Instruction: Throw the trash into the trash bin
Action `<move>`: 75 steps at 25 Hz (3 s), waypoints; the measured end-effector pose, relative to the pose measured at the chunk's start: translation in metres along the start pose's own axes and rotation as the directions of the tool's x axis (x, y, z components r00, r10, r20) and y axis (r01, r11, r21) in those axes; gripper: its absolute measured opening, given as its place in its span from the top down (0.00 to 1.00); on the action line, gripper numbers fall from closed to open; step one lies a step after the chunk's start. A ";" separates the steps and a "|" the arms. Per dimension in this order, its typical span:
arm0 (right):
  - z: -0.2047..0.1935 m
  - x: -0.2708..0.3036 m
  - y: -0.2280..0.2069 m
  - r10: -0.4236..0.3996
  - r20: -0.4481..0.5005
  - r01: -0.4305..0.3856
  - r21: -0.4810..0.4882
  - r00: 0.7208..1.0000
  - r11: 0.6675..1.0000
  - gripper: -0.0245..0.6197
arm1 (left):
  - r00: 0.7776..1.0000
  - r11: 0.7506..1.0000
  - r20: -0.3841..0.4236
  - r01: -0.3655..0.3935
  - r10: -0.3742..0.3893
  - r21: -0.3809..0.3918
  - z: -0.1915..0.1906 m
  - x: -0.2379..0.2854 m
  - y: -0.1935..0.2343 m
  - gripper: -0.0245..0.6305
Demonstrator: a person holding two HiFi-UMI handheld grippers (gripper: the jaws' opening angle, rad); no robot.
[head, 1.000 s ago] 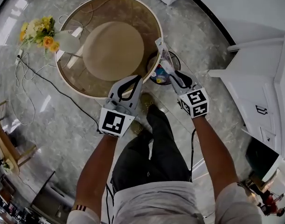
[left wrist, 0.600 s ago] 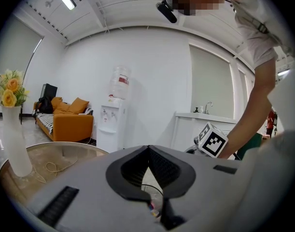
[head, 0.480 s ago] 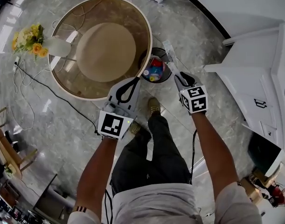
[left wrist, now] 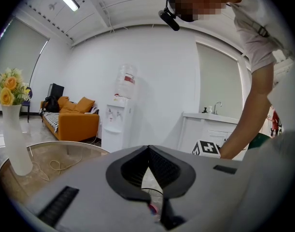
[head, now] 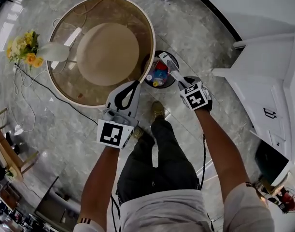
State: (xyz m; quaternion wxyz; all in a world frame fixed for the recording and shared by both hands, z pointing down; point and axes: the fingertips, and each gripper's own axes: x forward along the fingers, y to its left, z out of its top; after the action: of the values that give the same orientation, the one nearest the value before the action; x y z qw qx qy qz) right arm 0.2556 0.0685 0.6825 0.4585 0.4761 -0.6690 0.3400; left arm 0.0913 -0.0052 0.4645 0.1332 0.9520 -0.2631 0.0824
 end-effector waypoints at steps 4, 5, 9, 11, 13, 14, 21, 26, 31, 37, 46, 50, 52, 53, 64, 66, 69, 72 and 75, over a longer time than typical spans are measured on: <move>0.000 0.019 -0.002 0.013 -0.065 -0.016 -0.047 0.998 0.999 0.79 | 1.000 1.000 0.002 -0.022 0.022 -0.005 0.002 0.004 0.008 0.96; 0.002 0.022 -0.002 0.017 -0.071 -0.021 -0.055 0.997 0.998 0.79 | 0.999 0.999 0.006 -0.032 0.032 -0.007 0.002 0.006 0.011 0.96; 0.005 0.033 0.000 0.033 -0.091 -0.042 -0.096 0.995 0.995 0.78 | 0.998 0.998 -0.008 -0.057 0.057 -0.019 -0.006 0.012 0.019 0.96; 0.005 0.040 -0.001 0.033 -0.109 -0.045 -0.113 0.994 0.993 0.78 | 0.998 0.997 0.003 -0.067 0.067 -0.031 -0.005 0.018 0.021 0.96; 0.005 0.050 -0.004 0.029 -0.130 -0.045 -0.122 0.991 0.991 0.78 | 0.997 0.996 -0.003 -0.078 0.078 -0.036 -0.007 0.022 0.025 0.96; 0.005 0.054 -0.005 0.028 -0.137 -0.045 -0.124 0.990 0.991 0.78 | 0.996 0.996 -0.016 -0.084 0.083 -0.036 -0.009 0.023 0.027 0.96; 0.017 0.070 -0.007 0.059 -0.109 -0.071 -0.113 0.992 0.991 0.72 | 0.995 0.995 -0.041 -0.096 0.094 -0.030 -0.018 0.023 0.038 0.96; 0.037 0.058 -0.005 0.083 -0.002 -0.082 -0.092 0.997 0.992 0.73 | 0.995 0.995 -0.040 -0.092 0.090 -0.035 -0.017 0.027 0.039 0.96; 0.054 0.033 -0.008 0.073 0.122 -0.067 -0.049 0.990 0.997 0.80 | 0.996 0.996 -0.020 -0.082 0.081 -0.037 -0.008 0.035 0.033 0.96; 0.084 -0.018 -0.011 0.036 0.285 -0.027 -0.034 0.958 0.999 0.94 | 0.998 0.998 -0.035 -0.059 0.058 -0.021 0.001 0.028 0.024 0.96; 0.172 -0.133 0.035 0.143 0.604 -0.117 -0.082 0.784 0.990 0.96 | 0.998 0.999 0.023 -0.053 0.052 0.005 0.055 0.008 0.014 0.96; 0.216 -0.194 0.075 0.229 0.713 -0.154 -0.170 0.662 0.973 0.96 | 0.995 0.998 0.078 -0.060 0.058 0.026 0.091 -0.015 0.010 0.96; 0.233 -0.222 0.095 0.264 0.750 -0.158 -0.212 0.606 0.964 0.96 | 0.993 0.997 0.103 -0.065 0.062 0.034 0.106 -0.028 0.009 0.96; 0.241 -0.236 0.105 0.281 0.766 -0.158 -0.233 0.577 0.960 0.96 | 0.992 0.997 0.110 -0.069 0.064 0.038 0.114 -0.034 0.009 0.96; 0.281 -0.356 0.196 0.405 0.842 -0.133 -0.383 0.356 0.914 0.96 | 0.962 0.989 0.247 -0.137 0.120 0.052 0.204 -0.119 0.006 0.96; 0.285 -0.371 0.206 0.419 0.843 -0.134 -0.398 0.337 0.908 0.96 | 0.959 0.987 0.251 -0.148 0.130 0.054 0.213 -0.131 0.004 0.96; 0.290 -0.388 0.217 0.442 0.840 -0.140 -0.420 0.314 0.897 0.96 | 0.955 0.983 0.257 -0.170 0.148 0.066 0.229 -0.143 -0.001 0.96; 0.294 -0.404 0.225 0.465 0.832 -0.138 -0.444 0.302 0.885 0.96 | 0.946 0.980 0.282 -0.185 0.158 0.074 0.245 -0.156 -0.005 0.96; 0.295 -0.419 0.231 0.482 0.826 -0.139 -0.462 0.291 0.876 0.96 | 0.936 0.977 0.309 -0.200 0.168 0.075 0.257 -0.169 -0.009 0.96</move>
State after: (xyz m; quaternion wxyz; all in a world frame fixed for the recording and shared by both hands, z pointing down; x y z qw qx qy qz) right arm 0.0036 0.0152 0.1828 -0.0085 0.3651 -0.9309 -0.0109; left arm -0.0247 0.0064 0.1796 0.0331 0.9303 -0.3633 -0.0380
